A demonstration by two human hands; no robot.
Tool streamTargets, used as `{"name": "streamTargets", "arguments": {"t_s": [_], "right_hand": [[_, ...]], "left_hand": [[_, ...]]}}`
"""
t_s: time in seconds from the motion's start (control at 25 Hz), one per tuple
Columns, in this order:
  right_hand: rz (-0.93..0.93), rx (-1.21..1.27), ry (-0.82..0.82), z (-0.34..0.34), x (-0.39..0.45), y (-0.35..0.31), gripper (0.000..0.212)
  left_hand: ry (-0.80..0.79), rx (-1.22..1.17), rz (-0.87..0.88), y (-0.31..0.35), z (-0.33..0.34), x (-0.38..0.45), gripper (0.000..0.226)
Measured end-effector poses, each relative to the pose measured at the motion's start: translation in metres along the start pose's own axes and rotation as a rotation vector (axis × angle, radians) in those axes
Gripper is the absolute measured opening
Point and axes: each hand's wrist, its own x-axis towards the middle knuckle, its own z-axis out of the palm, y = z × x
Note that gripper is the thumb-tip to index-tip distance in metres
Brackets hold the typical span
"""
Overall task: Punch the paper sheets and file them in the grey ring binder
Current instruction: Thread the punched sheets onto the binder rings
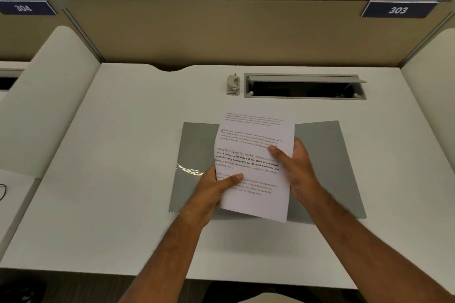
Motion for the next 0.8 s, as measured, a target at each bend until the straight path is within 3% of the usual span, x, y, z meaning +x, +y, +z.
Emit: {"name": "streamTargets", "arguments": {"t_s": [0.24, 0.48, 0.8], "right_hand": [[-0.137, -0.329, 0.057, -0.058, 0.006, -0.011, 0.045], [-0.129, -0.486, 0.05, -0.097, 0.005, -0.01, 0.044], [-0.136, -0.556, 0.067, -0.127, 0.01, -0.006, 0.045]], "left_hand": [[0.084, 0.3, -0.034, -0.033, 0.027, 0.018, 0.051], [-0.021, 0.53, -0.026, -0.054, 0.053, 0.022, 0.066], [-0.098, 0.583, -0.076, -0.079, 0.083, 0.027, 0.072]]}}
